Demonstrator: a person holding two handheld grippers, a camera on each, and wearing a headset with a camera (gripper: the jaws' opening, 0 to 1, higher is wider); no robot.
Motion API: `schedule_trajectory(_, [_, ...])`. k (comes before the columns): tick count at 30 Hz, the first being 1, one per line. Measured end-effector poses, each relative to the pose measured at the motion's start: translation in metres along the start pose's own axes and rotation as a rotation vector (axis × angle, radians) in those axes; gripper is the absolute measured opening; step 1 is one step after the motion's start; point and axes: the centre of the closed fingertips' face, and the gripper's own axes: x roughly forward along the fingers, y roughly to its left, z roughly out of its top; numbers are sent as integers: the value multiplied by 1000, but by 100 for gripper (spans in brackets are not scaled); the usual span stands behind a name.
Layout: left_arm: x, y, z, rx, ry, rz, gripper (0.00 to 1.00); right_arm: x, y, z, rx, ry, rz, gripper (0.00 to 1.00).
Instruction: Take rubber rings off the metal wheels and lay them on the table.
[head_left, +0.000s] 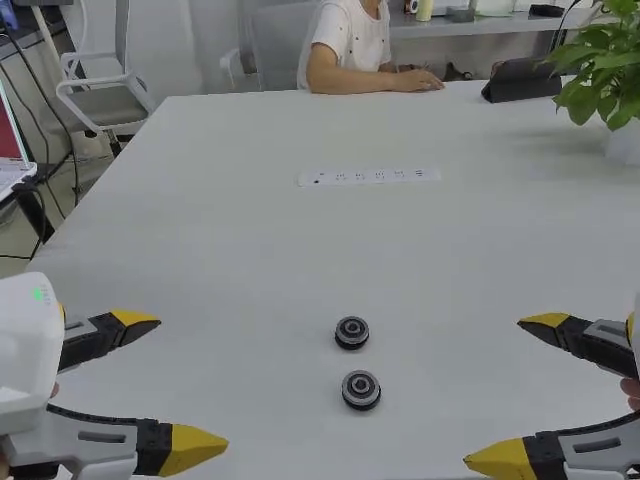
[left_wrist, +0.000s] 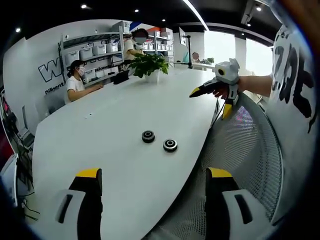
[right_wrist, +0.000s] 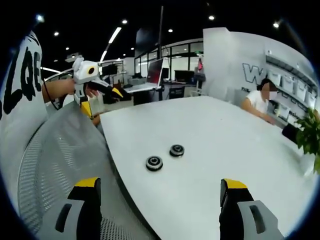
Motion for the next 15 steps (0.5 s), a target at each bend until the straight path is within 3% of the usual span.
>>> schedule_trajectory(15, [-2, 3, -2, -4, -3, 10, 83, 2, -1, 4, -13, -6, 4, 97])
